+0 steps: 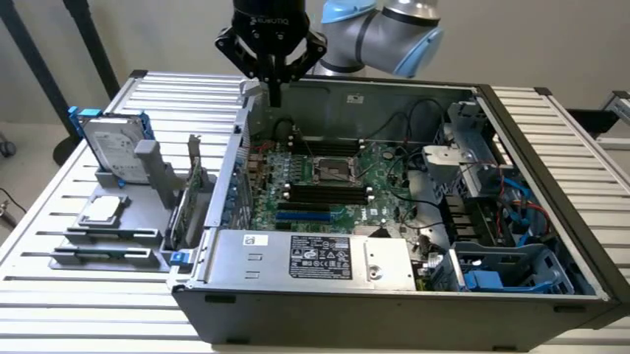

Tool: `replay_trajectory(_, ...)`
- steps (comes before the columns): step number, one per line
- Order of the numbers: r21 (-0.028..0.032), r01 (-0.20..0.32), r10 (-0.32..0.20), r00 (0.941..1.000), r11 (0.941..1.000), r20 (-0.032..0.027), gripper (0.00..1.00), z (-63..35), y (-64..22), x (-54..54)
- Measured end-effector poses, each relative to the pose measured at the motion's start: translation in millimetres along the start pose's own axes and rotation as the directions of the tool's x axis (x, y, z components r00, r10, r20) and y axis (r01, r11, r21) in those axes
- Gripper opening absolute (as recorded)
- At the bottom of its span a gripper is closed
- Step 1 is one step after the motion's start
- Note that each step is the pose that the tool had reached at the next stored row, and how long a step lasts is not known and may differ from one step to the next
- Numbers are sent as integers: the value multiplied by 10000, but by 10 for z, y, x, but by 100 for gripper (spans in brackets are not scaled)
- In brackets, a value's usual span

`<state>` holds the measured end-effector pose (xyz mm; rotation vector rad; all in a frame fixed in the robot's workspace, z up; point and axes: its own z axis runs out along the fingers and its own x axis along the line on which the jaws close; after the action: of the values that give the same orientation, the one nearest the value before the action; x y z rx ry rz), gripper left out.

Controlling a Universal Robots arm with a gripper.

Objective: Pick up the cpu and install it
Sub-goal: 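Reach for the cpu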

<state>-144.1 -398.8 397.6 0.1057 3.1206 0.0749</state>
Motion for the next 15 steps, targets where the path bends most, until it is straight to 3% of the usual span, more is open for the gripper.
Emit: replay_trajectory(15, -1, 4, -4, 10000, 10000, -1, 11, 27, -48, 683)
